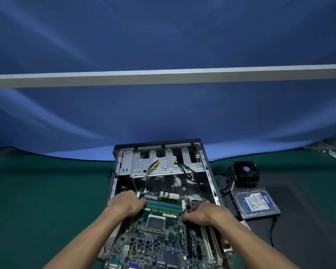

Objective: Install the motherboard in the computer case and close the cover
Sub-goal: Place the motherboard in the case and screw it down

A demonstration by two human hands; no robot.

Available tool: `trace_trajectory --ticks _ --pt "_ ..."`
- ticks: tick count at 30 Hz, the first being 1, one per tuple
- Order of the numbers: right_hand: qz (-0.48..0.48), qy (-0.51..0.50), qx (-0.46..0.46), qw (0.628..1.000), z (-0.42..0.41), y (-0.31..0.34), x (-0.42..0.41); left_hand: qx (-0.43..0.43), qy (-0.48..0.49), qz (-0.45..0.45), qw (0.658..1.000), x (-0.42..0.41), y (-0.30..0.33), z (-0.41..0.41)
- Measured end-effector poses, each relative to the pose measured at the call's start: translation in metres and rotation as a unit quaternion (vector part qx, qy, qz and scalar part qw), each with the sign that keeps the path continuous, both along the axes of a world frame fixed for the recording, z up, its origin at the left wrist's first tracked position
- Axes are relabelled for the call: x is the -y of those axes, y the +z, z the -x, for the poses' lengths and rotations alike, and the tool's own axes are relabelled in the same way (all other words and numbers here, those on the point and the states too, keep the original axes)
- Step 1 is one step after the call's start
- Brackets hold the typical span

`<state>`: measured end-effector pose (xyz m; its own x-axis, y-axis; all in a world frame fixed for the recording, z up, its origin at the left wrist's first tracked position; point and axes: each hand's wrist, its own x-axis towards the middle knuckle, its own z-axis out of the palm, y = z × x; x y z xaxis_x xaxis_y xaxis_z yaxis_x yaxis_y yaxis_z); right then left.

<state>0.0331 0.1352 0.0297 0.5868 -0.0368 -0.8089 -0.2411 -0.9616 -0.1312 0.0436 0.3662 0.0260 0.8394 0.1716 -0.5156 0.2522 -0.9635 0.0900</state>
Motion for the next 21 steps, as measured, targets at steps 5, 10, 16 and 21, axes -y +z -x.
trace_trajectory --ticks 5,10,16,21 --pt "0.089 -0.001 0.047 0.995 -0.008 0.002 -0.008 -0.015 -0.041 -0.019 0.999 0.000 -0.009 -0.006" --pt "0.091 -0.026 0.071 0.993 -0.008 -0.003 -0.007 -0.004 -0.064 -0.037 0.997 -0.001 -0.011 -0.006" --pt "0.074 0.002 0.081 0.994 -0.007 -0.001 -0.008 0.106 -0.069 -0.117 0.985 0.010 -0.006 -0.013" --pt "0.115 -0.030 0.122 0.985 0.001 -0.001 -0.011 0.179 0.031 -0.006 0.983 0.013 -0.020 -0.034"
